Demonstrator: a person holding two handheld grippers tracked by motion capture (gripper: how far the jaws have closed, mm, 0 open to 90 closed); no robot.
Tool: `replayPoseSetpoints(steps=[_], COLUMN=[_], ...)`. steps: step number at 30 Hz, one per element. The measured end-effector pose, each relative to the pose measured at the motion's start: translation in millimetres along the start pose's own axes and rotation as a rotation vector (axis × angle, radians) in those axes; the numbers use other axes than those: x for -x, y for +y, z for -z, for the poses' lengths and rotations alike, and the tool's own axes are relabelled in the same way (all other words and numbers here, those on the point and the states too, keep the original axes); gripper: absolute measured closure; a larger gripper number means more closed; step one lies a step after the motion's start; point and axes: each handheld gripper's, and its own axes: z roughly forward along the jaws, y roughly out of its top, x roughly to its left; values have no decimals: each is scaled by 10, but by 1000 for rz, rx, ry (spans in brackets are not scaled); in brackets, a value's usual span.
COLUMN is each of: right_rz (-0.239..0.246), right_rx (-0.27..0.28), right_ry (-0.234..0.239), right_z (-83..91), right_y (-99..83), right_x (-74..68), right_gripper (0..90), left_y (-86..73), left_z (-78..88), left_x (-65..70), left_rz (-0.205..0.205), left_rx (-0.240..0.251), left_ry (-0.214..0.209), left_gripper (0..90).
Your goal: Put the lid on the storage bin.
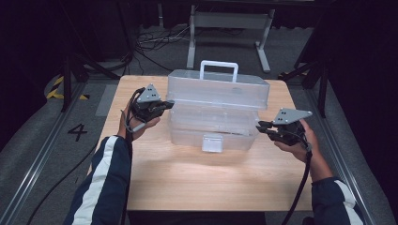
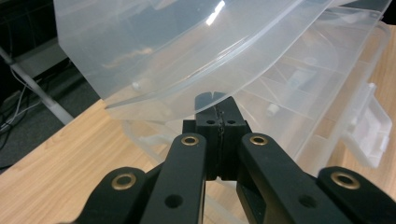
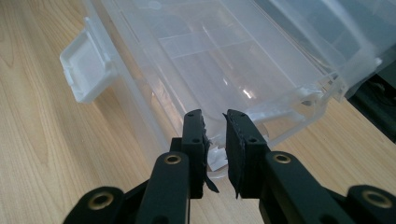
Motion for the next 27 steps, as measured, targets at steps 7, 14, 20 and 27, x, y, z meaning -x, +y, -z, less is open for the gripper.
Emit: replayPoseSetpoints(steps=[7, 14, 20, 27], right_rz=[-18, -42, -49, -77], right_rx=[-3, -14, -26, -33], right_ry=[-25, -45, -57, -66], right_z=[23, 15, -10, -32], right_y=[-60, -134, -163, -184], right_x=[-9, 19, 21, 37], right_gripper=[752, 737, 719, 666], left_y=[-41, -97, -184, -262], left_z=[11, 34, 27, 56], left_x=[61, 95, 141, 178], left_rz=[-23, -34, -38, -24], left_rx=[-44, -56, -77, -58], left_ry=[12, 3, -5, -2], left_gripper=[900, 900, 900, 900])
